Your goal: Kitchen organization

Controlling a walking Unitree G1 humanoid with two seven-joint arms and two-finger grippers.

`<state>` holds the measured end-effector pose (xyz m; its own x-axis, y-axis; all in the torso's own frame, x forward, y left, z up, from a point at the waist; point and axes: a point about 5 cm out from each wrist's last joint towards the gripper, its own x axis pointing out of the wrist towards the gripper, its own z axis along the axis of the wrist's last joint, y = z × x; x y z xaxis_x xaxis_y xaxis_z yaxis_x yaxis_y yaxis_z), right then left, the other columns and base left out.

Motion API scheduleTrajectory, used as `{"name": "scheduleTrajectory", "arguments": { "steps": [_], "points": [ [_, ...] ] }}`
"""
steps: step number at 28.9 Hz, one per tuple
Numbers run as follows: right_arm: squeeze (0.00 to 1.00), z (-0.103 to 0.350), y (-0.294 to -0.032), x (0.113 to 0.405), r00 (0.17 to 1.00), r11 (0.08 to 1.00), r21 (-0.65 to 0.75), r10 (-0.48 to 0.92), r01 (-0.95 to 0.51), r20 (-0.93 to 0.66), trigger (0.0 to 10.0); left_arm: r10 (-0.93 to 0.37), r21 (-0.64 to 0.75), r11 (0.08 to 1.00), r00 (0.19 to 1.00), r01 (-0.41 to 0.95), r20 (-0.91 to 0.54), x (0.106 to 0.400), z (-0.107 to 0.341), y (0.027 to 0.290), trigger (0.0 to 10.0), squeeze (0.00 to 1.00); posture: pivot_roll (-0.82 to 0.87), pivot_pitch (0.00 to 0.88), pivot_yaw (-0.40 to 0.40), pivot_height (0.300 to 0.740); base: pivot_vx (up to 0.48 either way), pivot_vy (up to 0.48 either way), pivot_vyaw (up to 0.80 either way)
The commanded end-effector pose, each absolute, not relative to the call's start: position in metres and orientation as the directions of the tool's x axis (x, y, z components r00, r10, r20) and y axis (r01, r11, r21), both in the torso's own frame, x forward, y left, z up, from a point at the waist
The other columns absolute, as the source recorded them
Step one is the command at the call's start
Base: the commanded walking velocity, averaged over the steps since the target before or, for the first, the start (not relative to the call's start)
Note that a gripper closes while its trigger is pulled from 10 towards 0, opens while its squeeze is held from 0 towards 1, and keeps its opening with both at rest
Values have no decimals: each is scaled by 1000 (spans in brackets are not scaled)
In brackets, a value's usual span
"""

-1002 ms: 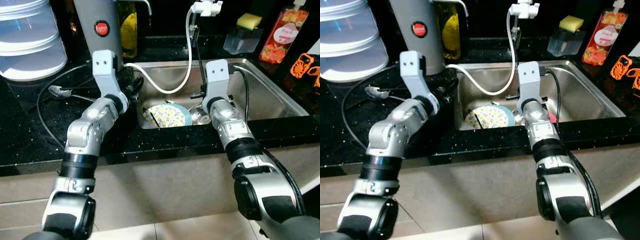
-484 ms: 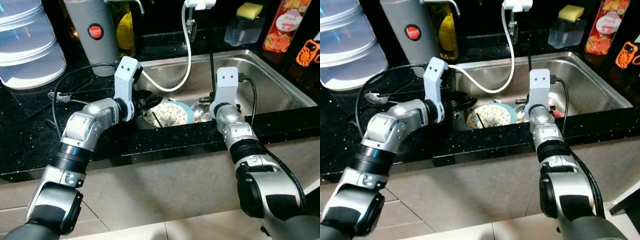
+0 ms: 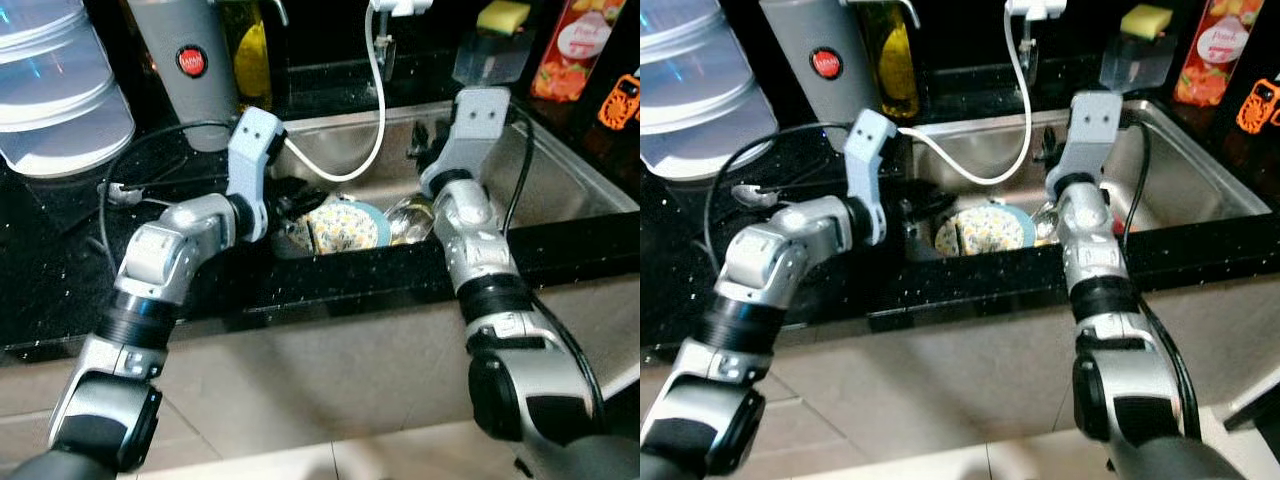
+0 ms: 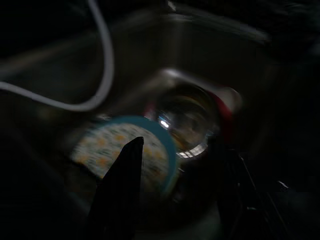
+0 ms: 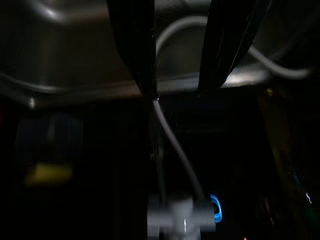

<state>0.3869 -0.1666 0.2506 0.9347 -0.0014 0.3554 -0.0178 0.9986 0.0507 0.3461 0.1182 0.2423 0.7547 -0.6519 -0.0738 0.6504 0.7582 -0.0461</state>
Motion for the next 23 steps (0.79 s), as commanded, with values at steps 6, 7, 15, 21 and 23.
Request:
{"name": "scheduleTrajectory", "arguments": {
  "steps": [6,7,15,21,23],
  "points": [
    [0,250,-188,368,909,994,105,-52,9,413,10000,-383,-5,923,923,384,-41,357,249,156,10000,0,139,10,65,740,0,0,0],
    [0,249,-184,364,904,994,97,10,-57,427,10000,-304,8,953,952,304,-38,359,250,162,10000,0,139,10,65,740,0,0,0],
    [0,246,-137,344,851,943,-2,300,-332,431,10000,-64,-36,997,994,61,-86,360,239,182,10000,0,139,1,72,740,0,0,0],
    [0,244,-131,346,860,945,3,297,-327,415,10000,90,-113,988,986,-106,-138,360,230,198,10000,0,146,0,66,740,0,0,0],
    [0,244,-130,345,860,940,7,309,-341,405,10000,198,-132,966,964,-223,-176,365,221,207,10000,0,150,0,58,740,0,0,0]
  ]
}}
